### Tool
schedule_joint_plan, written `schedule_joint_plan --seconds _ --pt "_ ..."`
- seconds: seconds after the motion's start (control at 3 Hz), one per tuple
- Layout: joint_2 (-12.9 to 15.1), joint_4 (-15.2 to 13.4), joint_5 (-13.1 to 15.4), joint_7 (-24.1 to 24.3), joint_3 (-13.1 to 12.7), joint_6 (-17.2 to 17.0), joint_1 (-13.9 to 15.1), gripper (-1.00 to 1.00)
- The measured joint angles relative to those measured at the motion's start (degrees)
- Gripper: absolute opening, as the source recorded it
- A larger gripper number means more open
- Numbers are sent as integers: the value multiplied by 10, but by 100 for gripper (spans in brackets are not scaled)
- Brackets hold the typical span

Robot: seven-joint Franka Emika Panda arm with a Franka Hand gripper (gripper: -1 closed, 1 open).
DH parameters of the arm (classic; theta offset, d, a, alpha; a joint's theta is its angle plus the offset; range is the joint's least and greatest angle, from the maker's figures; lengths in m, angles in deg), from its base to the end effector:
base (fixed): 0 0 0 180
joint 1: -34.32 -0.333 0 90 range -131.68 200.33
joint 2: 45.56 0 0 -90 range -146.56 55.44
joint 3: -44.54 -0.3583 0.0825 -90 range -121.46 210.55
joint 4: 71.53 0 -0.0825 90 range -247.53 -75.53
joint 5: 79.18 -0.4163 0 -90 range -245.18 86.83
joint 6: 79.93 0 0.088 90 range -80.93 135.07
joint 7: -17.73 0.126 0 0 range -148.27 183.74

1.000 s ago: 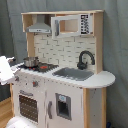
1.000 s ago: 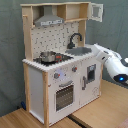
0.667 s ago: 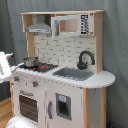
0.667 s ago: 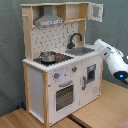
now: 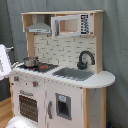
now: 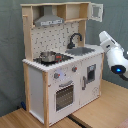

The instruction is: Play with the kitchen

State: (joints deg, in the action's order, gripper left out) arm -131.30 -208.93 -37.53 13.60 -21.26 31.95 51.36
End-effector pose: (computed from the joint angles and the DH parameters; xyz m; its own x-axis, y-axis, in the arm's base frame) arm 0.1631 0.3704 0.5721 0.7537 0.6571 0.0126 -0.2717 0.2941 0.9163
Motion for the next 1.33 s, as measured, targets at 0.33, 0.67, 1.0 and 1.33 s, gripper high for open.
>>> schedule_joint_plan --seconds 0.33,0.67,1.0,1.33 --pt "0 13 10 59 19 -23 22 100" --pt "0 26 14 114 45 -31 47 100" --pt "3 35 15 165 73 -30 73 100" --pt "7 39 15 212 100 -30 93 100"
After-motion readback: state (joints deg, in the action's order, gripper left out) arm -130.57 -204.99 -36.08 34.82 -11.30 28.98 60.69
